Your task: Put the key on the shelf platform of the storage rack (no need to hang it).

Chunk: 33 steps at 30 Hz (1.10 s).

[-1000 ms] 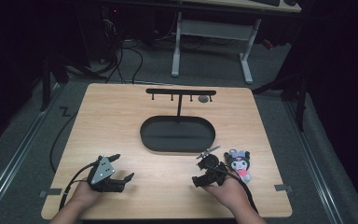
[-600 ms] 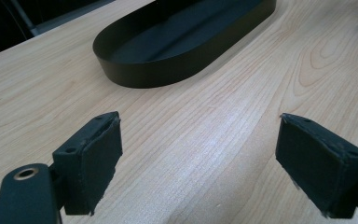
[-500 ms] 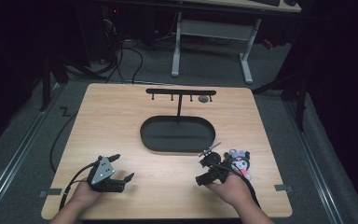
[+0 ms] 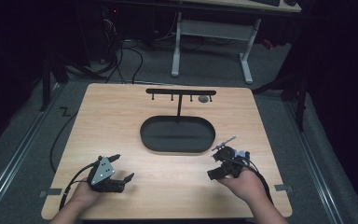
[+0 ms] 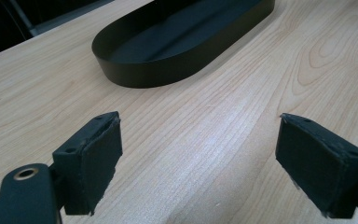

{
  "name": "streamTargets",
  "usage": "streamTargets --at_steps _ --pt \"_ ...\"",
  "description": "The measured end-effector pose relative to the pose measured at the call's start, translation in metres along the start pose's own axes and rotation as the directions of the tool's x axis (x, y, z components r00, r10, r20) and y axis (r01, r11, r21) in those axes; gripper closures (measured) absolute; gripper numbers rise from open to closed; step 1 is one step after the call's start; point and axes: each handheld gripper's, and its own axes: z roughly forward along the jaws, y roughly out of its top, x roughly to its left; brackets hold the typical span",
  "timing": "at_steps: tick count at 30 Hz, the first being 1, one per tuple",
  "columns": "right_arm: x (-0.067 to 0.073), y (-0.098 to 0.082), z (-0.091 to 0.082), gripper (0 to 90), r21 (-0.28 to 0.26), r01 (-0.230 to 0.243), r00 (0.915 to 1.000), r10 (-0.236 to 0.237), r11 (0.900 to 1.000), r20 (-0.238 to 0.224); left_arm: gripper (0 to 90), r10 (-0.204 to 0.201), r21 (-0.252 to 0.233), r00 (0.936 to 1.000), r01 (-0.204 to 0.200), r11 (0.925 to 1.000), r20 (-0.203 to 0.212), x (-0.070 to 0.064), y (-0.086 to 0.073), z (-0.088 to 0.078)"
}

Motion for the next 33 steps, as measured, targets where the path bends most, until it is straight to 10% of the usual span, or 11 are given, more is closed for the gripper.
streamTargets --at_steps 33 --pt "-0.061 -0.043 -0.011 20.5 0.0 -0.195 0.9772 0.195 0.981 0.085 15.4 0.004 0.003 1.0 -0.004 1.0 -0.001 0.0 0.0 0.0"
